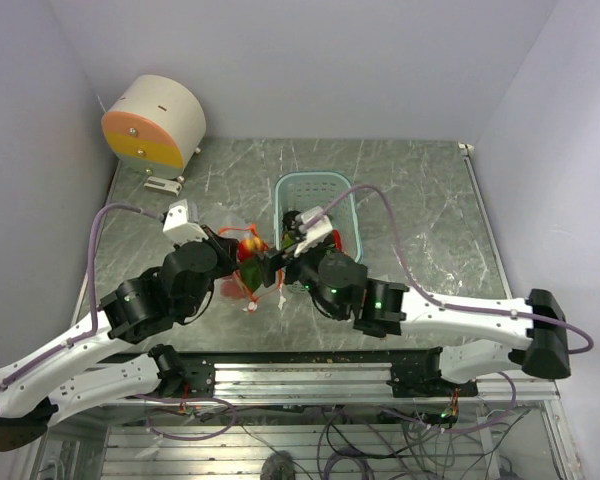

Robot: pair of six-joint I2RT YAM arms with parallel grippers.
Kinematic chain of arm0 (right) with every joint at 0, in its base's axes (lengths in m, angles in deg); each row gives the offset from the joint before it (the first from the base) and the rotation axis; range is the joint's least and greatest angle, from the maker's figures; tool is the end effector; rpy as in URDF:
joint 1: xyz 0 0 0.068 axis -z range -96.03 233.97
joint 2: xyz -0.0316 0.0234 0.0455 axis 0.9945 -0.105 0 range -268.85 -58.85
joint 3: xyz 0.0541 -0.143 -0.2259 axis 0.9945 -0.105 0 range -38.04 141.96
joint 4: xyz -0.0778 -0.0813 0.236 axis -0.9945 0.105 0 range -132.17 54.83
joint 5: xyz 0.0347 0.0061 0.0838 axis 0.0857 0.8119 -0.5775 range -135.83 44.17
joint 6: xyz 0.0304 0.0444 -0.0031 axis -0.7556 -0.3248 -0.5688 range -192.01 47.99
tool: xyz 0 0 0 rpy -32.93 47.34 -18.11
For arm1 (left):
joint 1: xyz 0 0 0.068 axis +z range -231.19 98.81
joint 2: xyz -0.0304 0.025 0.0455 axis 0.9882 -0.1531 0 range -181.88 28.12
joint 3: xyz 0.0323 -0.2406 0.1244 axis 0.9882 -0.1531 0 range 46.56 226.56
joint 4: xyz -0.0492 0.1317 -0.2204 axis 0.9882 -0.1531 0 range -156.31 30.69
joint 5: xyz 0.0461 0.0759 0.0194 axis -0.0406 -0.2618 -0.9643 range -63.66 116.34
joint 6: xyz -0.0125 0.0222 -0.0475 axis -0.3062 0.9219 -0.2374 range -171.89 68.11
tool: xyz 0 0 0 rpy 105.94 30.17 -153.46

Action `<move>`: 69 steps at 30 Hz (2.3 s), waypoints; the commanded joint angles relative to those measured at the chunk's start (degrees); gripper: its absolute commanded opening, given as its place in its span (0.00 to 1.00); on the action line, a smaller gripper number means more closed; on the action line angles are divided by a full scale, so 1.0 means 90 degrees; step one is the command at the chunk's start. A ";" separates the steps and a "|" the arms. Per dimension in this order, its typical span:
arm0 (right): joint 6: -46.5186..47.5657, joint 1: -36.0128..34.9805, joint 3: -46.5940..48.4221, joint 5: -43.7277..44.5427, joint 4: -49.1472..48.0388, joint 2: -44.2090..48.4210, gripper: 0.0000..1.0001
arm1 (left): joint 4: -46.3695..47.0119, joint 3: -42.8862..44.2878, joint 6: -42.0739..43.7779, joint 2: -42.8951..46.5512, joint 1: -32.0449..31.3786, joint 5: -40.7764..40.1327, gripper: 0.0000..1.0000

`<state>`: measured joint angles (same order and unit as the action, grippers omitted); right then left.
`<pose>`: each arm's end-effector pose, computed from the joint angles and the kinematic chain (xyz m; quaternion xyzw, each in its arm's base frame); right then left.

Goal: Place the food in the zip-top bag and seal the zipper
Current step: Place the fake fruit in the zipper food storage bag, then adjust the zipper food storage bag at the center of the board.

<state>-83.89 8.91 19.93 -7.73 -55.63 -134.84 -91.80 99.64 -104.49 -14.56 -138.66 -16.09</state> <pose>0.1010 0.2932 0.3429 -0.1751 0.7075 0.2672 0.6304 0.1003 -0.1127 0.3580 -0.1691 0.7811 -0.2547 0.5444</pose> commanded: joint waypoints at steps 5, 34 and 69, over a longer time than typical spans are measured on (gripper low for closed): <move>-0.0226 0.0036 -0.0407 -0.0295 0.0720 0.0892 0.77 | 0.0045 0.0093 -0.0114 0.0115 0.0009 -0.0351 0.07; -0.0867 0.0850 0.0883 -0.1804 0.1330 -0.0202 0.00 | -0.0981 0.0418 0.0047 0.0608 0.0016 -0.1013 0.07; -0.1014 0.1838 0.1322 -0.2269 0.3056 -0.0024 0.81 | -0.1379 -0.0971 -0.0647 0.0279 0.0015 -0.1278 0.07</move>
<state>-91.91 22.94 29.88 -34.54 -33.46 -136.50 -107.10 88.88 -110.37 -12.39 -138.66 -26.83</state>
